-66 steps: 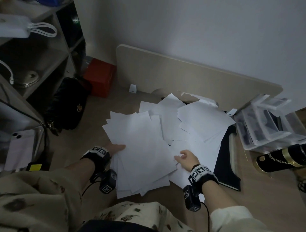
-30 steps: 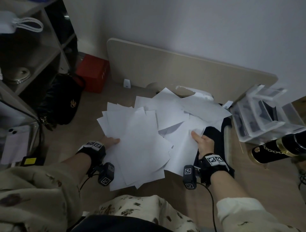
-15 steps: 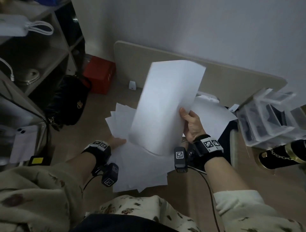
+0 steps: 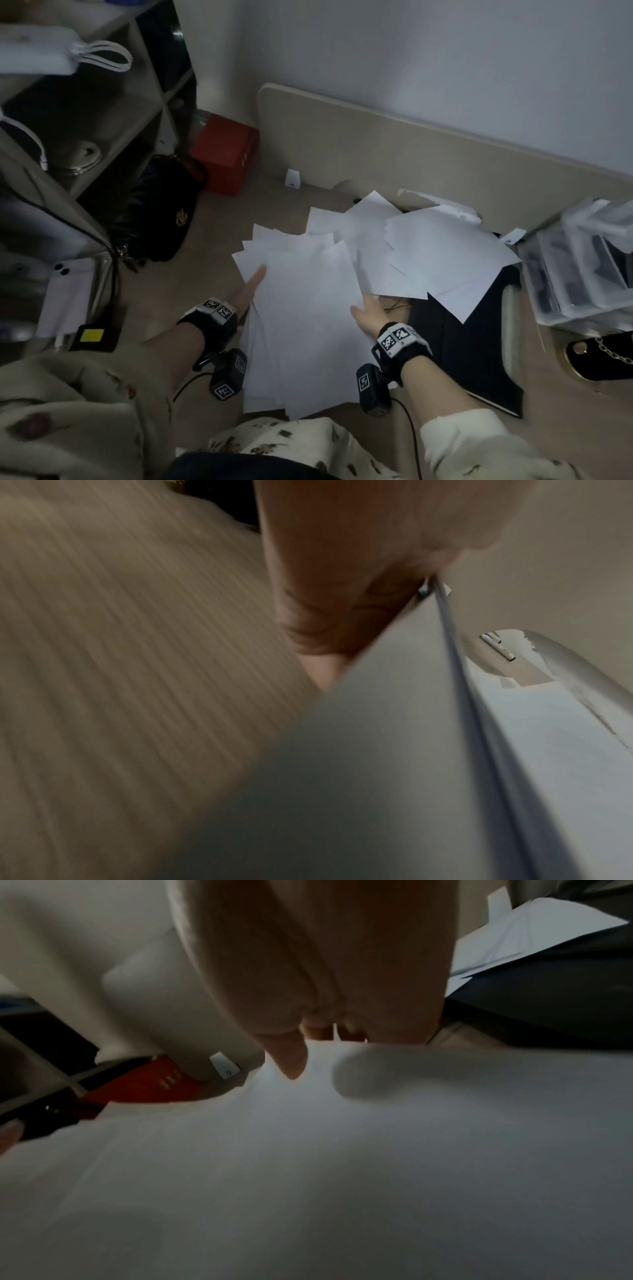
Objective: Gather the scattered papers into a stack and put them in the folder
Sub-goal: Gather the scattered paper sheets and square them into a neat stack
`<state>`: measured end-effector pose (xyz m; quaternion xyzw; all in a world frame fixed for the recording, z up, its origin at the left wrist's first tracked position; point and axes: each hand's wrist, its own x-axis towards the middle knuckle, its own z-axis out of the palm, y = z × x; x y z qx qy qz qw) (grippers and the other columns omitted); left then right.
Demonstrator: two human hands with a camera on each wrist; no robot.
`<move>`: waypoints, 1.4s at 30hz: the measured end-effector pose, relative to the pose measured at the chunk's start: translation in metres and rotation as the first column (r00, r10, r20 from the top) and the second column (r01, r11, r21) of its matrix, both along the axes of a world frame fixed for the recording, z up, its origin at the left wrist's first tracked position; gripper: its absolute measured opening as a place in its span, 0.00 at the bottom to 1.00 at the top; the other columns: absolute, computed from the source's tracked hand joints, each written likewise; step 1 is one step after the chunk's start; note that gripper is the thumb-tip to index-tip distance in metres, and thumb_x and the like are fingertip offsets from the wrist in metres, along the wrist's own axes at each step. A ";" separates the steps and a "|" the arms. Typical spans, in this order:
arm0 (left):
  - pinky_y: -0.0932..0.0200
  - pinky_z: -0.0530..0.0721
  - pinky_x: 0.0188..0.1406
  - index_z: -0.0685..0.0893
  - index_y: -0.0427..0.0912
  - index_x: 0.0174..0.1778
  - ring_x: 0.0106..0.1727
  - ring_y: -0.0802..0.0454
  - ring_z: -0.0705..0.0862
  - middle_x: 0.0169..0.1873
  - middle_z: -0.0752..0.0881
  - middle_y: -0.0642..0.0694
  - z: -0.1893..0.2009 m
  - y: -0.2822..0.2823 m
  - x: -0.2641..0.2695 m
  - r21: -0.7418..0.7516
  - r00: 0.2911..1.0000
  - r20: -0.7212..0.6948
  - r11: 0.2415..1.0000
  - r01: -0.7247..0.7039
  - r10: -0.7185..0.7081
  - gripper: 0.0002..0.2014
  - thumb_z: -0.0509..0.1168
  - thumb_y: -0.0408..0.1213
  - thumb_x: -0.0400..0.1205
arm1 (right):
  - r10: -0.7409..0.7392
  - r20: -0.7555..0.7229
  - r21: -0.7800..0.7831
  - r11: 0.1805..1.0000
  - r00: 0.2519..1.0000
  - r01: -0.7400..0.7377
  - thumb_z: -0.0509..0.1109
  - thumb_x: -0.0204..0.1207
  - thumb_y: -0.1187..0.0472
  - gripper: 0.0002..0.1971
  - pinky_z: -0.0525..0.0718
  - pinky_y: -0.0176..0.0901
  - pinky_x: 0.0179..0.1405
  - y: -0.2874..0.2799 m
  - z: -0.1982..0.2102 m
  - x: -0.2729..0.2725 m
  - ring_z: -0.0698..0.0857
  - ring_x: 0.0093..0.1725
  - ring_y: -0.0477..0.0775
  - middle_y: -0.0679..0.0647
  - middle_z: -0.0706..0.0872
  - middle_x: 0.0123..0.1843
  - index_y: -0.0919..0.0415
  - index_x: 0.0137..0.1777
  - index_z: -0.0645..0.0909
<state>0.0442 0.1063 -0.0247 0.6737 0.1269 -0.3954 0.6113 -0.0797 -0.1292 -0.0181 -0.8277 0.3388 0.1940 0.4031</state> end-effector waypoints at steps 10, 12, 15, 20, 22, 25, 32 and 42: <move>0.41 0.78 0.68 0.80 0.35 0.67 0.63 0.37 0.82 0.64 0.83 0.37 -0.010 -0.002 -0.001 0.209 0.980 0.084 0.965 0.160 -0.181 0.22 0.73 0.35 0.77 | -0.207 -0.052 0.133 0.968 0.977 0.212 0.72 0.76 0.58 0.34 0.71 0.42 0.68 -0.006 -0.012 -0.003 0.76 0.71 0.59 0.61 0.75 0.73 0.64 0.78 0.60; 0.45 0.81 0.60 0.82 0.33 0.63 0.57 0.38 0.84 0.58 0.85 0.37 -0.002 -0.005 -0.004 0.135 0.993 0.063 0.986 0.095 -0.104 0.18 0.72 0.31 0.77 | -0.239 -0.038 0.095 0.966 0.970 0.242 0.76 0.71 0.49 0.39 0.71 0.48 0.72 -0.009 -0.014 -0.007 0.77 0.70 0.58 0.57 0.77 0.70 0.62 0.78 0.63; 0.54 0.83 0.44 0.85 0.36 0.52 0.44 0.44 0.86 0.41 0.90 0.45 0.015 -0.009 -0.005 0.044 0.992 0.088 0.995 0.089 -0.093 0.08 0.71 0.28 0.77 | -0.321 0.102 0.177 0.937 0.942 0.300 0.80 0.67 0.47 0.39 0.74 0.51 0.71 -0.016 -0.009 -0.007 0.78 0.67 0.56 0.53 0.78 0.65 0.62 0.73 0.69; 0.45 0.82 0.61 0.89 0.40 0.48 0.53 0.42 0.88 0.46 0.91 0.43 0.040 -0.014 -0.002 -0.058 0.975 0.171 0.987 0.153 -0.141 0.08 0.75 0.31 0.73 | -0.435 0.343 0.389 0.873 0.833 0.295 0.83 0.61 0.55 0.23 0.82 0.60 0.64 -0.024 0.015 -0.013 0.88 0.55 0.58 0.58 0.90 0.53 0.62 0.55 0.83; 0.48 0.86 0.55 0.89 0.41 0.44 0.44 0.46 0.90 0.41 0.92 0.44 0.050 -0.021 -0.005 -0.092 0.965 0.247 0.990 0.110 -0.084 0.06 0.76 0.33 0.73 | -0.477 0.419 0.417 0.857 0.772 0.303 0.82 0.62 0.59 0.17 0.84 0.56 0.60 -0.020 0.033 -0.015 0.89 0.51 0.58 0.57 0.91 0.49 0.60 0.50 0.84; 0.51 0.88 0.47 0.88 0.40 0.42 0.40 0.48 0.88 0.38 0.89 0.45 0.071 -0.036 -0.015 -0.100 0.928 0.373 0.994 0.047 -0.006 0.05 0.75 0.35 0.74 | -0.541 0.529 0.430 0.835 0.654 0.344 0.76 0.71 0.72 0.08 0.85 0.39 0.45 -0.011 0.061 -0.016 0.87 0.41 0.49 0.53 0.89 0.42 0.60 0.44 0.83; 0.56 0.88 0.46 0.87 0.41 0.45 0.40 0.57 0.90 0.40 0.89 0.50 0.103 -0.057 -0.032 -0.255 0.802 0.580 0.967 0.013 0.142 0.03 0.72 0.34 0.78 | -0.645 0.667 0.513 0.760 0.372 0.398 0.75 0.71 0.71 0.05 0.83 0.48 0.44 0.002 0.107 -0.011 0.83 0.40 0.54 0.58 0.85 0.39 0.72 0.41 0.82; 0.53 0.87 0.49 0.84 0.50 0.48 0.51 0.49 0.89 0.48 0.89 0.47 0.105 -0.050 -0.036 -0.295 0.820 0.541 0.955 -0.023 0.187 0.13 0.78 0.35 0.71 | -0.697 0.625 0.607 0.717 0.353 0.342 0.74 0.71 0.76 0.16 0.79 0.20 0.35 0.017 0.110 -0.033 0.84 0.39 0.43 0.47 0.83 0.40 0.53 0.41 0.76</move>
